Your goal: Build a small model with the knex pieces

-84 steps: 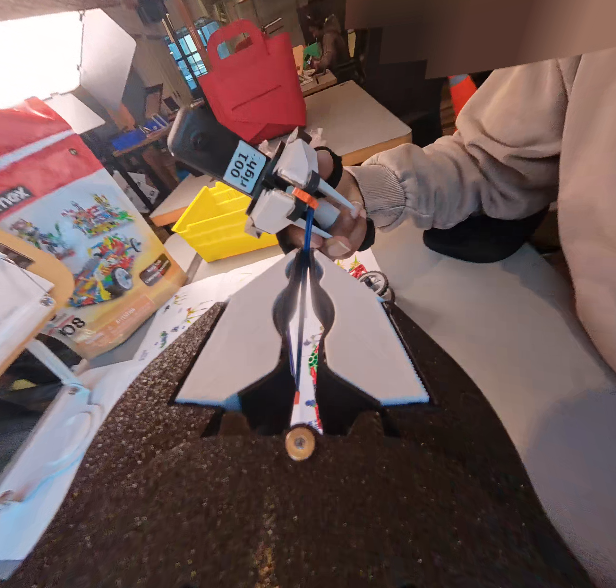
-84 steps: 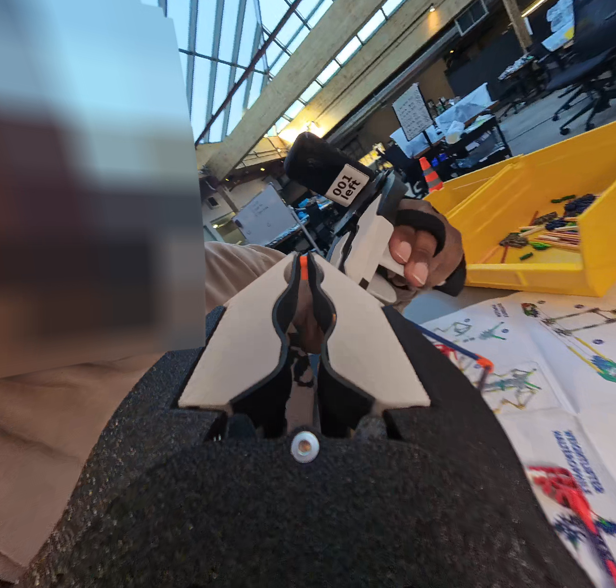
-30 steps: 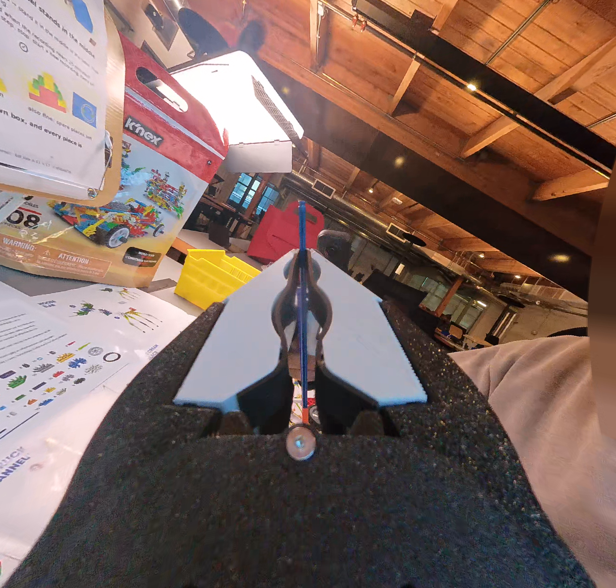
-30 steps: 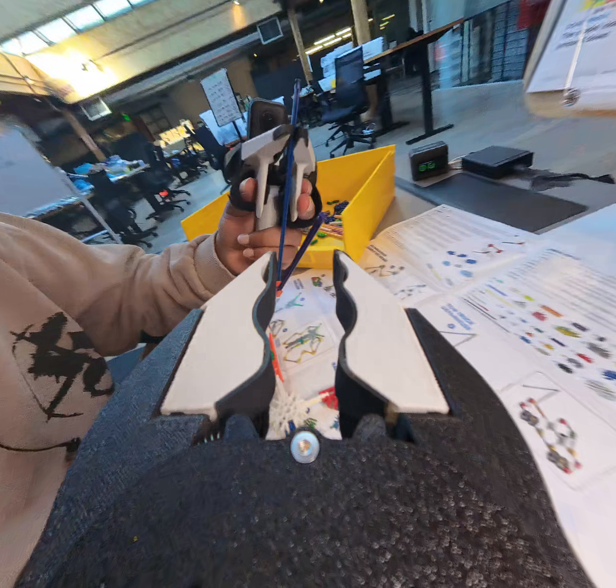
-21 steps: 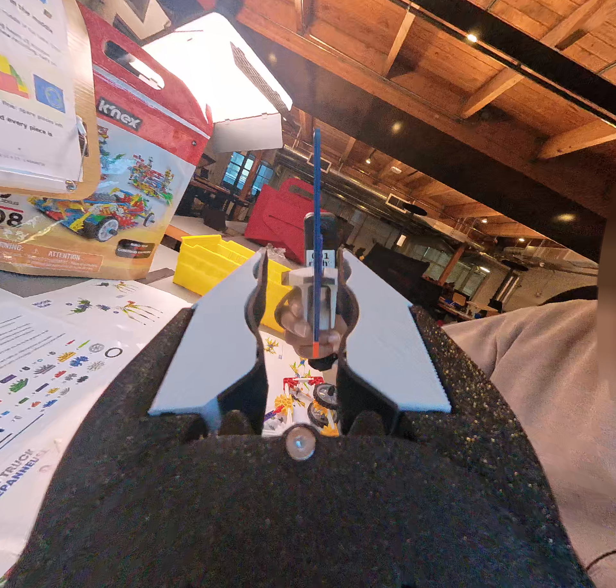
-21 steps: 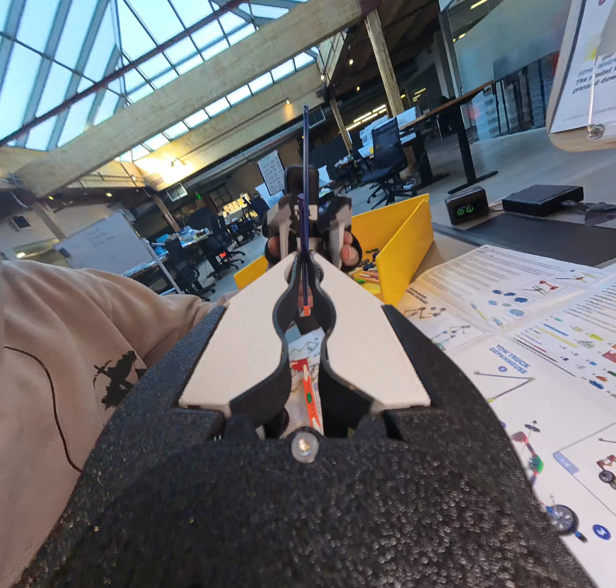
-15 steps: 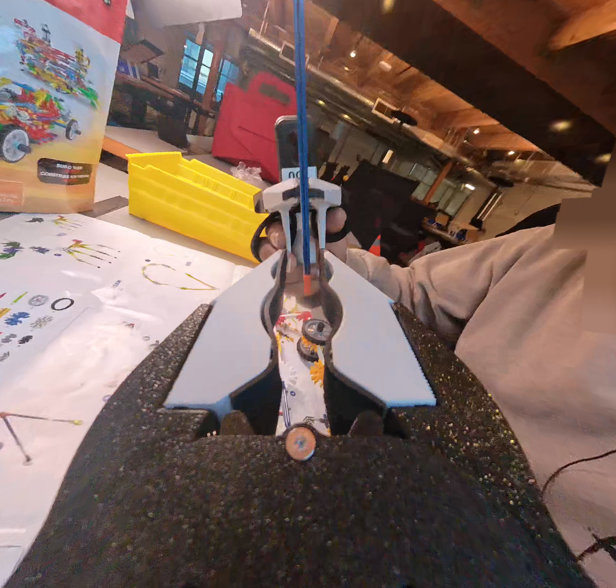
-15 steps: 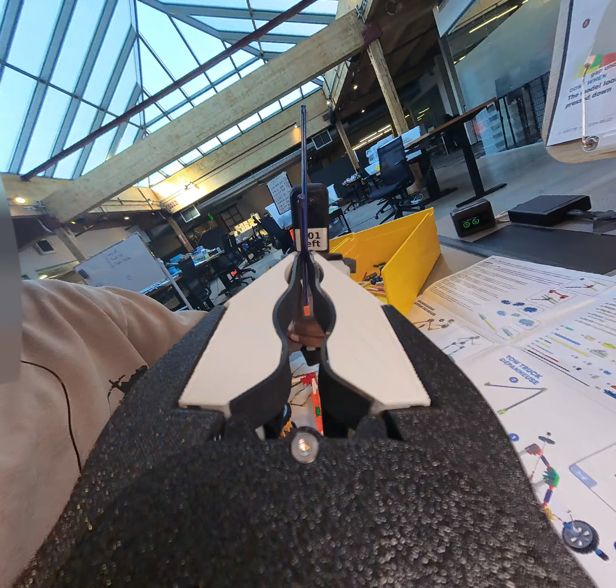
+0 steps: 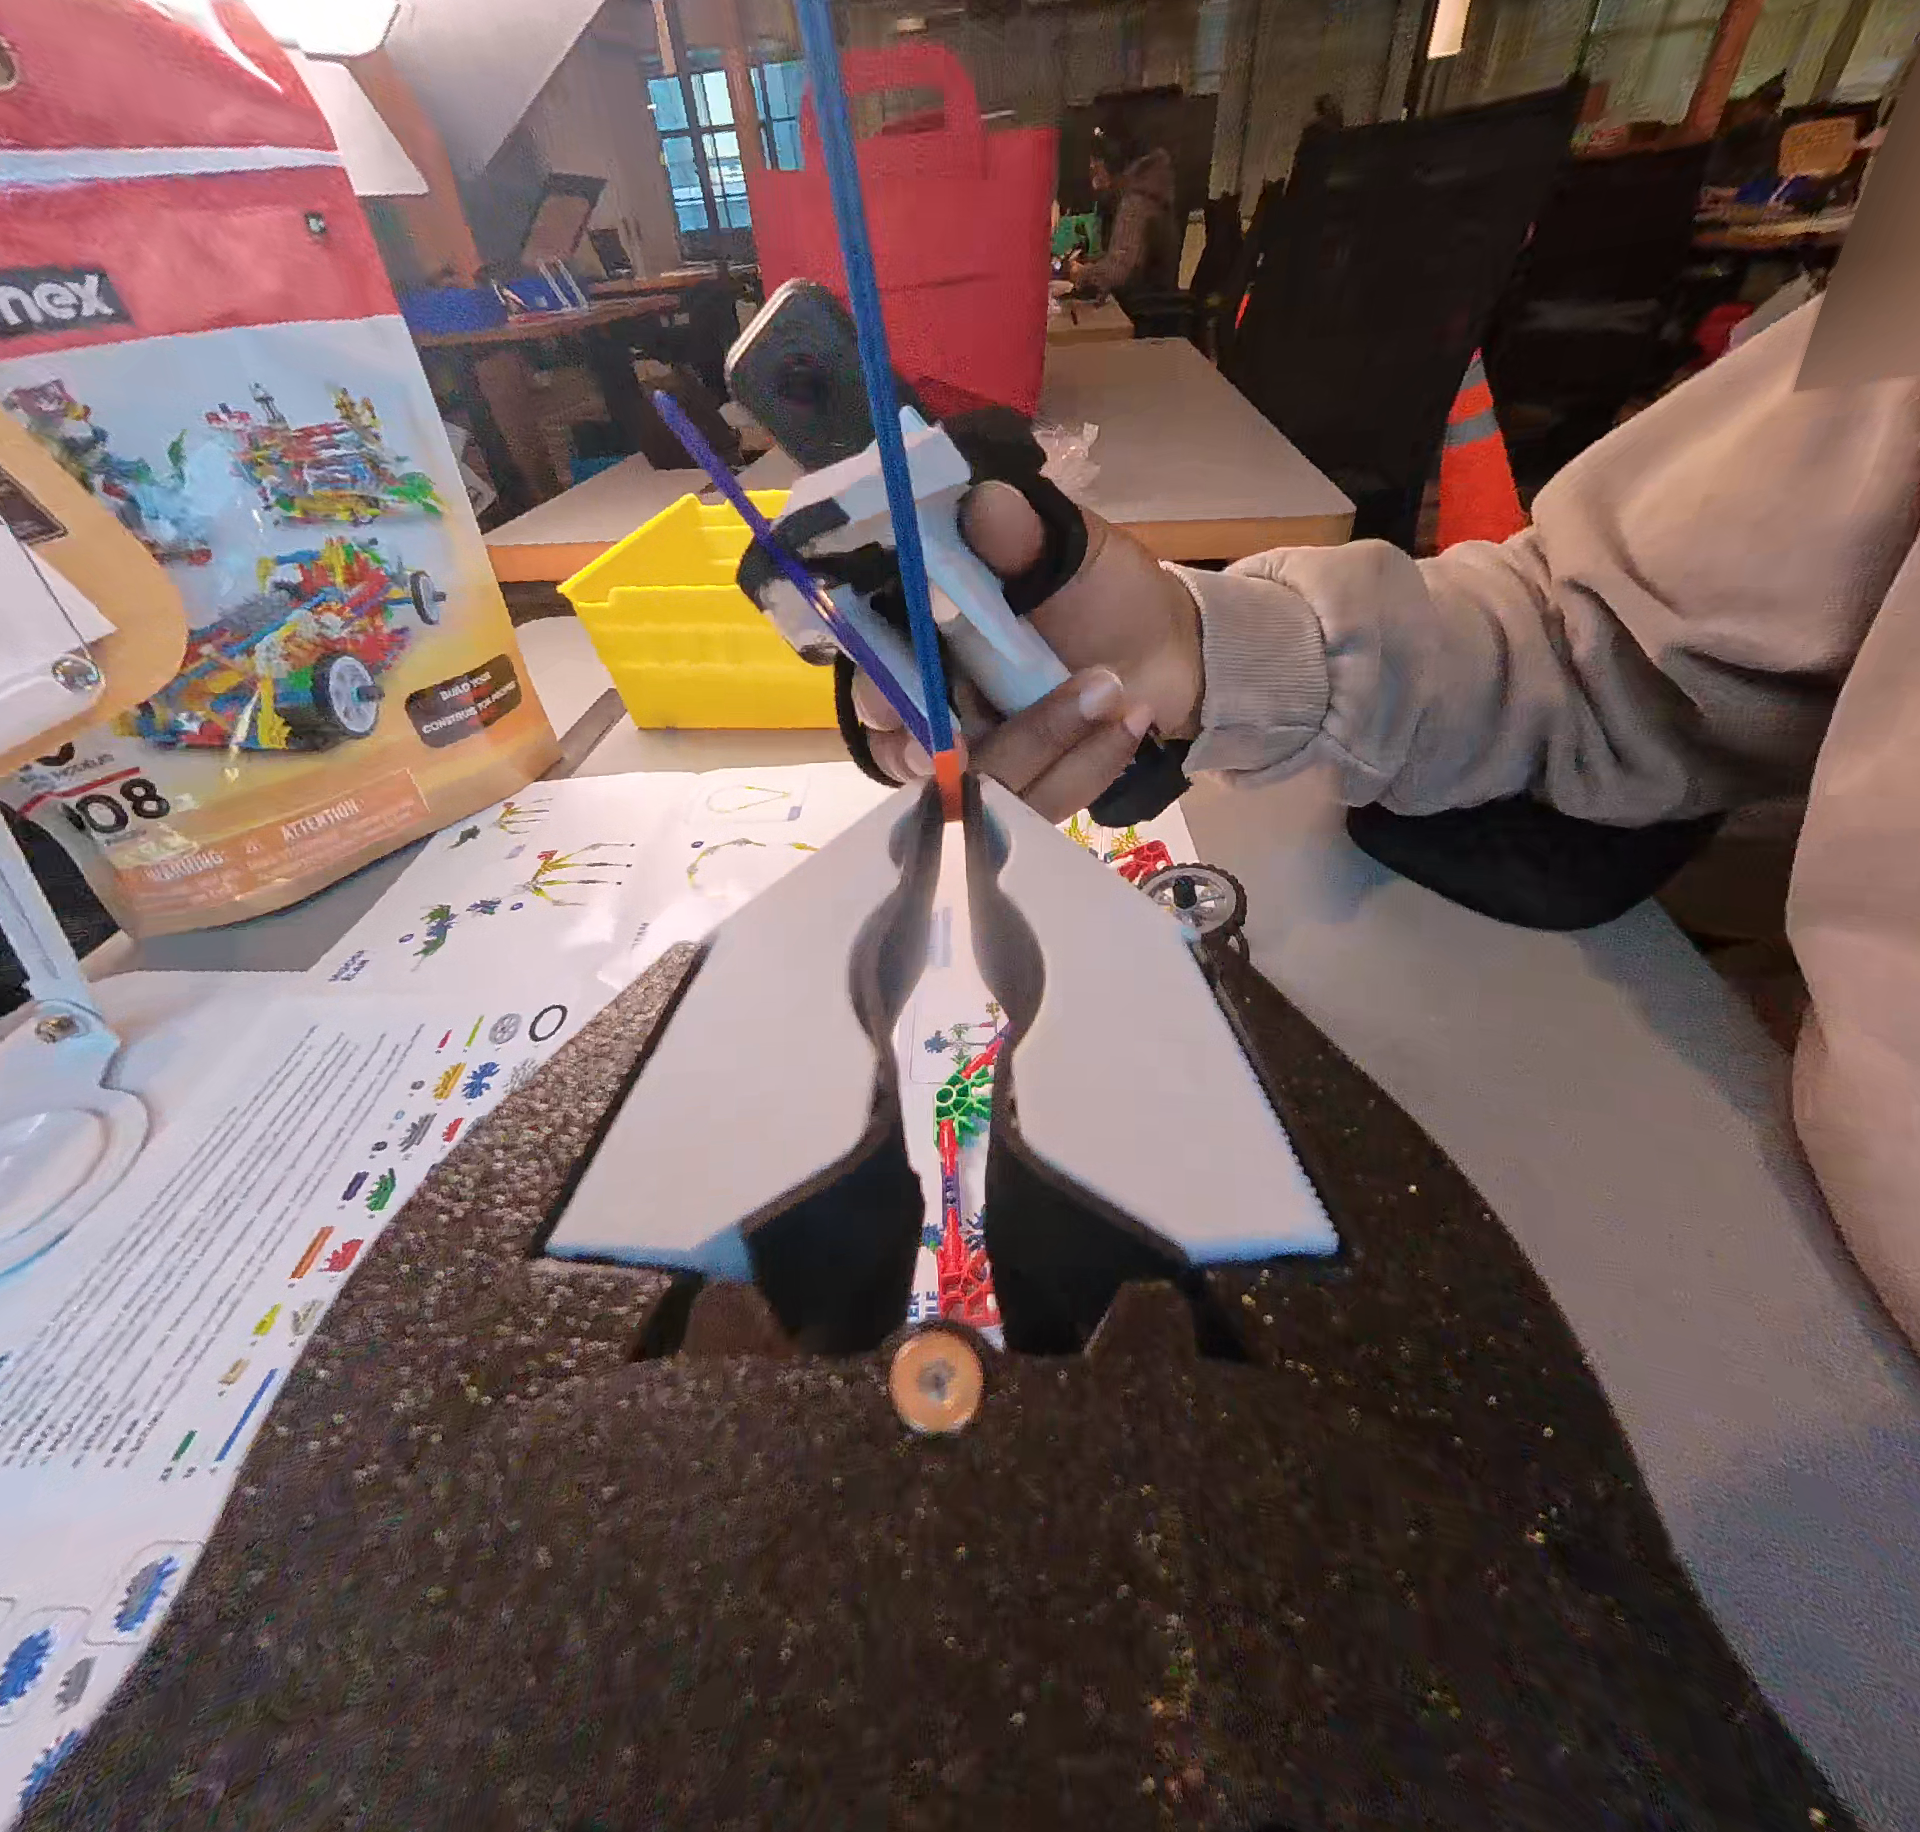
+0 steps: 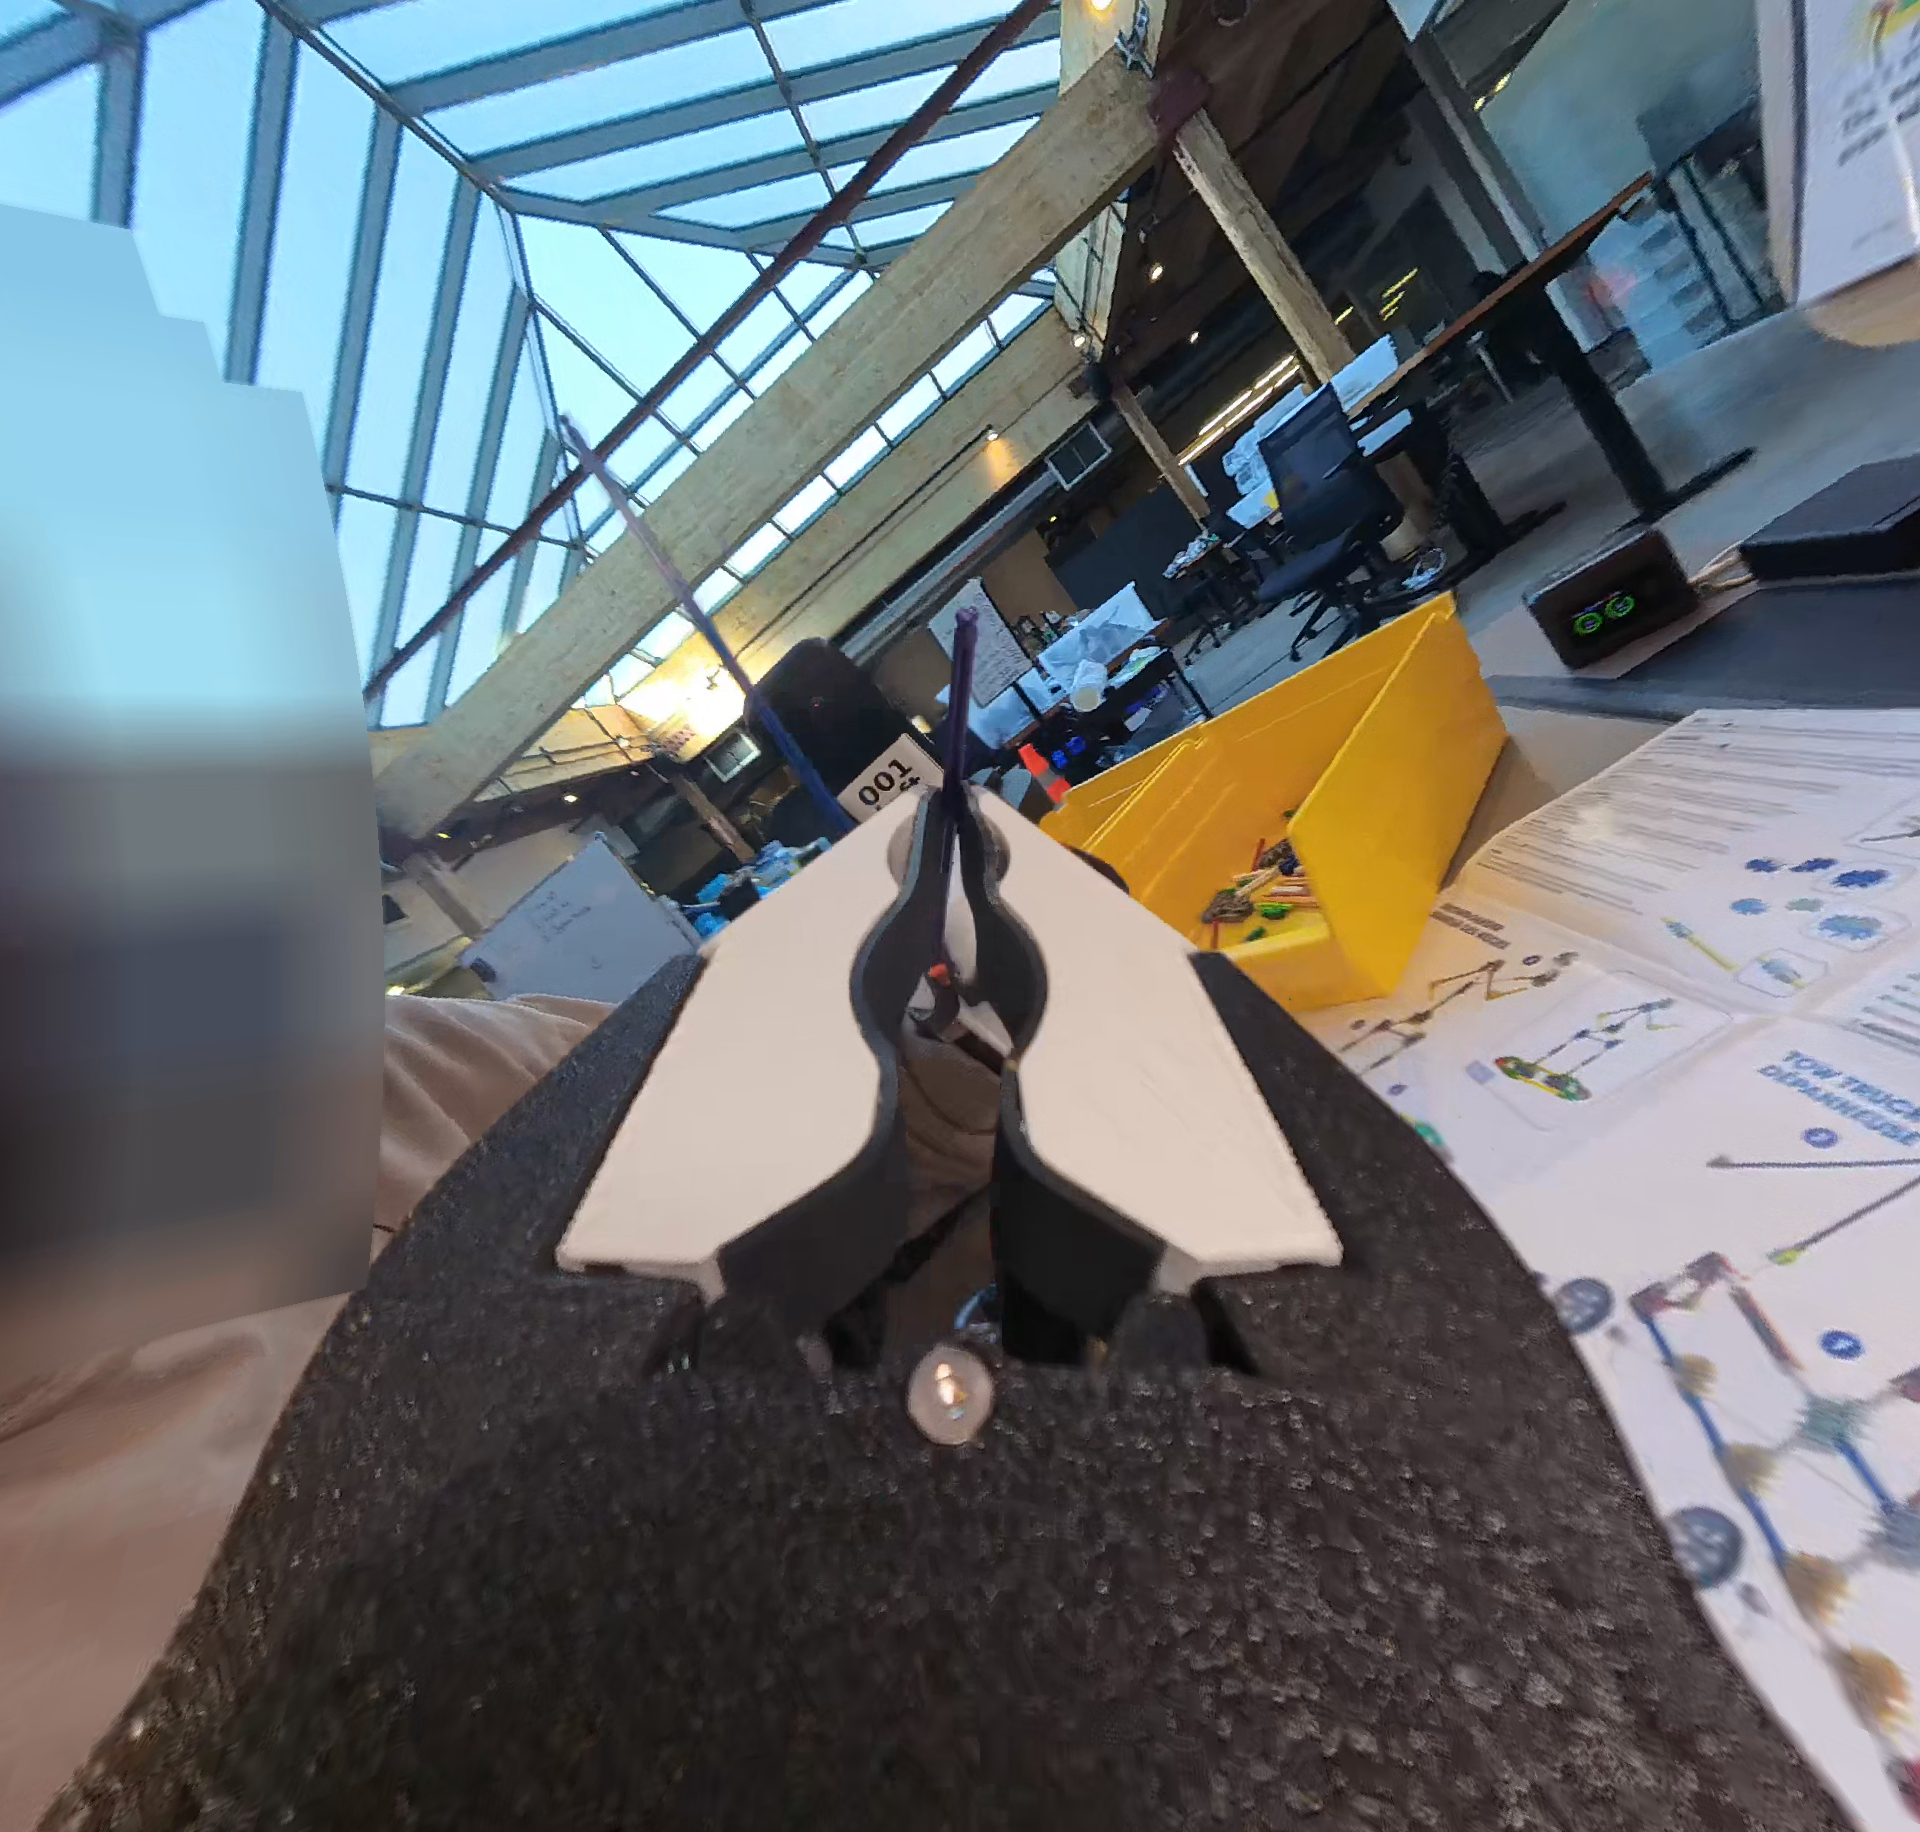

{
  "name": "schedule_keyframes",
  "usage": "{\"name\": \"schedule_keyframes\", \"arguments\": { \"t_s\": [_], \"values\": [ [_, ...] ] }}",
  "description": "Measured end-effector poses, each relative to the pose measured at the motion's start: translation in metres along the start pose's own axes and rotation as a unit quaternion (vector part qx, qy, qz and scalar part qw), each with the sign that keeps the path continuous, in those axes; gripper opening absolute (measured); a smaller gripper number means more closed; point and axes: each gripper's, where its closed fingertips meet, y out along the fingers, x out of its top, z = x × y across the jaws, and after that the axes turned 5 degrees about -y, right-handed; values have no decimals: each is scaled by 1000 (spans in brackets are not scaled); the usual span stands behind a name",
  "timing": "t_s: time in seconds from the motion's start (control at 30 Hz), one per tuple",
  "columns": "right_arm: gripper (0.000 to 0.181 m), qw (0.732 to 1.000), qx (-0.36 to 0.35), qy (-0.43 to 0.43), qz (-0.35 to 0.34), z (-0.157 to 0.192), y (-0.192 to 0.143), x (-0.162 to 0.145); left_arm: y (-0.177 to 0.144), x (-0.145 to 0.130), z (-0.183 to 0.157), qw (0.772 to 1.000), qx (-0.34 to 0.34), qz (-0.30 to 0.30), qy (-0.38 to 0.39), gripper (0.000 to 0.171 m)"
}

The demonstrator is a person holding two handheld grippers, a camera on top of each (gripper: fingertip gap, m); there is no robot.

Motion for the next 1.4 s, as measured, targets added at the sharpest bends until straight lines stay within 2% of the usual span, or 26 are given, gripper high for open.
{"name": "schedule_keyframes", "arguments": {
  "t_s": [0.1, 0.17, 0.23, 0.4, 0.53, 0.6, 0.7, 0.8, 0.83, 0.9, 1.0, 1.07, 1.13, 1.17, 1.23, 1.4],
  "values": [
    [1, 997, 27, 70, 27, -2, 4, -17, 4, -2, -22, 998, -40, 10, 49, 0],
    [2, 992, 45, 111, 38, -5, 11, -35, 7, -4, -32, 996, -67, 8, 52, 0],
    [2, 988, 68, 138, 34, -3, 13, -39, 7, -6, -36, 996, -83, 4, 45, 0],
    [1, 996, 47, 78, 14, -3, 7, -23, 0, -3, -28, 995, -95, -23, 4, 0],
    [0, 995, 50, -78, -23, 25, 4, 3, -12, 11, -24, 990, -117, -70, -26, 0],
    [0, 986, 90, -54, -130, 43, -19, 48, -13, 9, -24, 992, -111, -62, -13, 0],
    [0, 978, 17, -192, -80, 47, -31, 59, -11, 5, -11, 993, -92, -54, -47, 1],
    [0, 973, -6, -216, -85, 53, -39, 73, -7, -30, 22, 994, -32, 23, -102, 1],
    [0, 970, -27, -230, -73, 46, -39, 71, -5, -51, 30, 986, -24, 77, -144, 0],
    [0, 970, -54, -232, -47, 30, -38, 62, -7, -93, 55, 969, 49, 159, -185, 0],
    [0, 978, -62, -198, -17, 10, -32, 45, -8, -136, 49, 934, 38, 247, -255, 0],
    [0, 980, -73, -183, 12, -2, -27, 30, -8, -152, 41, 921, 28, 285, -265, 0],
    [1, 981, -84, -172, 37, -12, -23, 16, -9, -159, 41, 918, 37, 304, -253, 4],
    [1, 981, -86, -167, 47, -15, -21, 10, -9, -158, 41, 919, 38, 306, -245, 18],
    [1, 981, -86, -163, 57, -18, -17, 3, -10, -147, 45, 930, 40, 287, -228, 33],
    [0, 984, -79, -144, 70, -21, -10, -11, -10, -55, 31, 978, -13, 111, -179, 33]
  ]
}}
